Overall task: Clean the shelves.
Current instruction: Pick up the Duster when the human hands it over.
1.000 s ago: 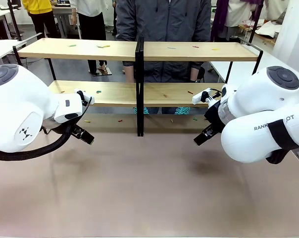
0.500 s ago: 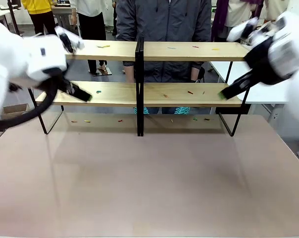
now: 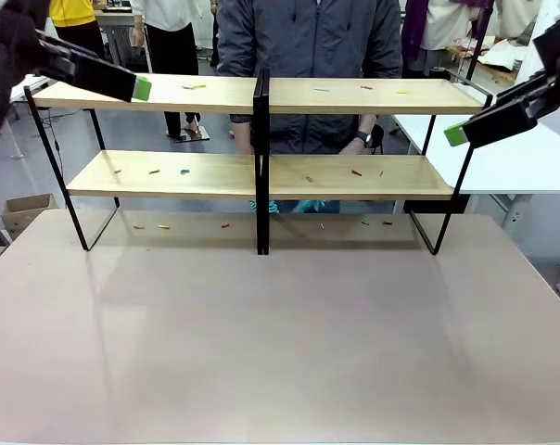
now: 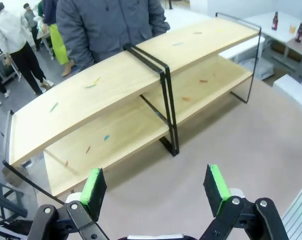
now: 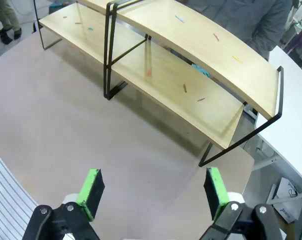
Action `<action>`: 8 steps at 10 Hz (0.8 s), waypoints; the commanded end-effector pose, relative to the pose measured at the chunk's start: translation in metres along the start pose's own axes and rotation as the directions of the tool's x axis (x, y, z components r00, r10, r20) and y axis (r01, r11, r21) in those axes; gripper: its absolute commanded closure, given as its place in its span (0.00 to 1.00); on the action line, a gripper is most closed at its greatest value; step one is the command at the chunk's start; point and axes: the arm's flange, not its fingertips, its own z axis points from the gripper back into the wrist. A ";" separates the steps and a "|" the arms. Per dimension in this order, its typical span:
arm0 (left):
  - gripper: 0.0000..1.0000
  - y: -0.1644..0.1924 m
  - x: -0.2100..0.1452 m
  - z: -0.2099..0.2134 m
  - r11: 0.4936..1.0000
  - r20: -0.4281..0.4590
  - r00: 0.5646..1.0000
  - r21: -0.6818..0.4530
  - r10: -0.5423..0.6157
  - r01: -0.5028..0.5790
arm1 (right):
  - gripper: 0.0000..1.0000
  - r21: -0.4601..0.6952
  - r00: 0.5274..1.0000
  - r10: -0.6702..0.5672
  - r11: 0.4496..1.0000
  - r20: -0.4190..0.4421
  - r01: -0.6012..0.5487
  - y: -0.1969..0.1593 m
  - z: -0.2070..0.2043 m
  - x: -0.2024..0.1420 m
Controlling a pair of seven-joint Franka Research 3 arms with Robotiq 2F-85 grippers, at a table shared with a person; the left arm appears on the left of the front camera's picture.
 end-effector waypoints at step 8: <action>0.00 -0.024 -0.205 0.004 0.992 -0.063 0.992 0.068 0.111 -0.107 | 0.00 0.021 0.998 -0.058 0.998 0.017 0.058 0.031 -0.048 -0.127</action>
